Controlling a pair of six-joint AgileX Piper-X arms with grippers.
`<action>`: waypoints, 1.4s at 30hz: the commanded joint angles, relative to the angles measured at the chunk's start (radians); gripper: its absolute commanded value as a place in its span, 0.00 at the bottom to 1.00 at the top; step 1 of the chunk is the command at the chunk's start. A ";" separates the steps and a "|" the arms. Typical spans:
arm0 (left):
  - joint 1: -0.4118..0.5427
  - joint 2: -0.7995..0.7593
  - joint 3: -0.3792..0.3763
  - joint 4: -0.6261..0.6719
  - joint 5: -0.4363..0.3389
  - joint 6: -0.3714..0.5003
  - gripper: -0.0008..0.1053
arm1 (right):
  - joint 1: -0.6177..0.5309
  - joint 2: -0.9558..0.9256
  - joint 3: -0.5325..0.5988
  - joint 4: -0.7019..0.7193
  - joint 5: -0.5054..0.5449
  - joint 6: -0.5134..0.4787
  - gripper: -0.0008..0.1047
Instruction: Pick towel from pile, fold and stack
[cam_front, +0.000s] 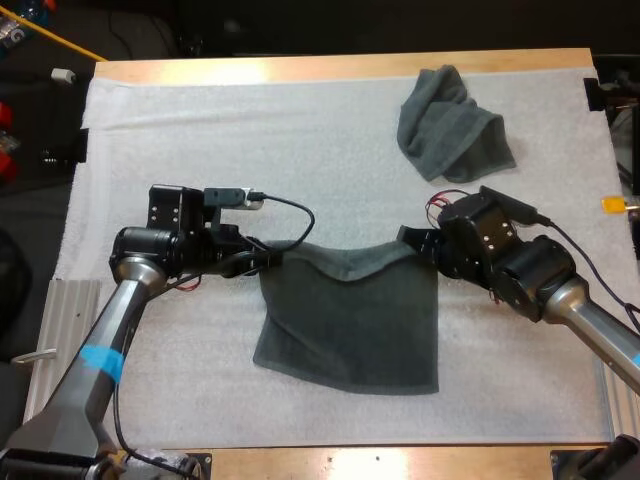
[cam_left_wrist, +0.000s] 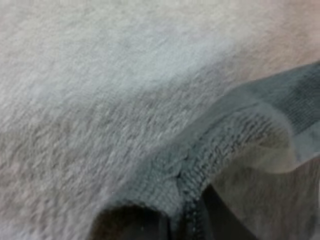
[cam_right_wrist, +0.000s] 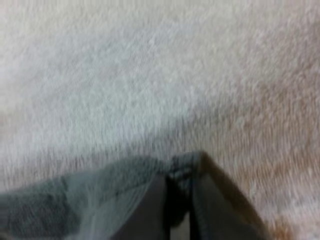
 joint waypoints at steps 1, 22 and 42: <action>0.000 0.003 -0.005 -0.033 0.028 -0.016 0.01 | -0.005 -0.005 -0.004 -0.011 0.022 0.005 0.01; 0.000 0.012 -0.018 -0.204 0.080 -0.133 0.59 | -0.040 -0.008 -0.004 -0.111 0.071 0.003 0.61; 0.000 -0.262 -0.055 0.137 0.086 0.014 0.51 | 0.005 -0.261 -0.004 0.243 -0.056 -0.241 0.59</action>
